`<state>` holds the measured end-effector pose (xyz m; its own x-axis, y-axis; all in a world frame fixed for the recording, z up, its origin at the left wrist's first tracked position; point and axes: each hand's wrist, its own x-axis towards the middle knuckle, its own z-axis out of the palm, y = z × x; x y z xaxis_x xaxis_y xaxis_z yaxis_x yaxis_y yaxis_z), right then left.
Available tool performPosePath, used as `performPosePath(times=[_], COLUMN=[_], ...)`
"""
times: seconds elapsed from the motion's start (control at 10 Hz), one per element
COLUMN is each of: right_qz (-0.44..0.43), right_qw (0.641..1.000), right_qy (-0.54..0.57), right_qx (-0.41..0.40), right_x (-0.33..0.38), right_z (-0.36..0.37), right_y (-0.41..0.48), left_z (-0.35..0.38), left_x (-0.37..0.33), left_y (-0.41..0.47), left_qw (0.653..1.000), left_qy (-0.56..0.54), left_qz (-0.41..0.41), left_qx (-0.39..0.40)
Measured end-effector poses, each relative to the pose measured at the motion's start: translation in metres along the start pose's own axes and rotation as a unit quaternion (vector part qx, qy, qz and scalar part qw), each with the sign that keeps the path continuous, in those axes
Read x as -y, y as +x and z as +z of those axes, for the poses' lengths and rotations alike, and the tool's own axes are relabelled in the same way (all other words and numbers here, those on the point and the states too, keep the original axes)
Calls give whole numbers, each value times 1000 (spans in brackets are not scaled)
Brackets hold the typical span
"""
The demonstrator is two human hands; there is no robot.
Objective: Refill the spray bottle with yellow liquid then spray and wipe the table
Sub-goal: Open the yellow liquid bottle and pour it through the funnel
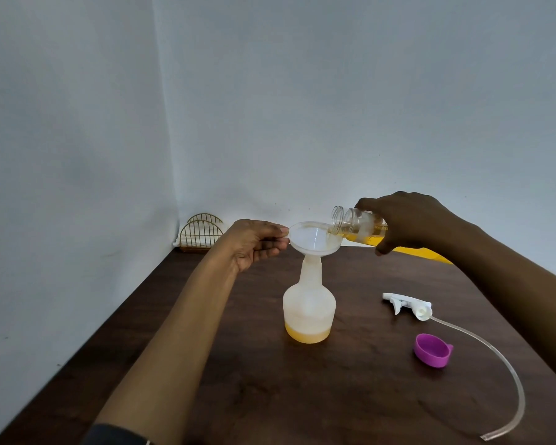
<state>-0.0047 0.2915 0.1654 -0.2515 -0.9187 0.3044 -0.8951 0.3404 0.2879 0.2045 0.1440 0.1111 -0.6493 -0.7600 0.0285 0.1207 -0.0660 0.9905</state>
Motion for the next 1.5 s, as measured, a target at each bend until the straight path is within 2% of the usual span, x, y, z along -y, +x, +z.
performPosePath(times=[1.5], right_qz=[4], right_qw=[1000], right_qy=[-15], right_qx=[1], right_x=[2], right_z=[-4], right_y=[-1], left_z=[0], left_x=[0], left_y=[0], left_qw=[1000], left_qy=[3], left_qz=[-1], left_qx=[1])
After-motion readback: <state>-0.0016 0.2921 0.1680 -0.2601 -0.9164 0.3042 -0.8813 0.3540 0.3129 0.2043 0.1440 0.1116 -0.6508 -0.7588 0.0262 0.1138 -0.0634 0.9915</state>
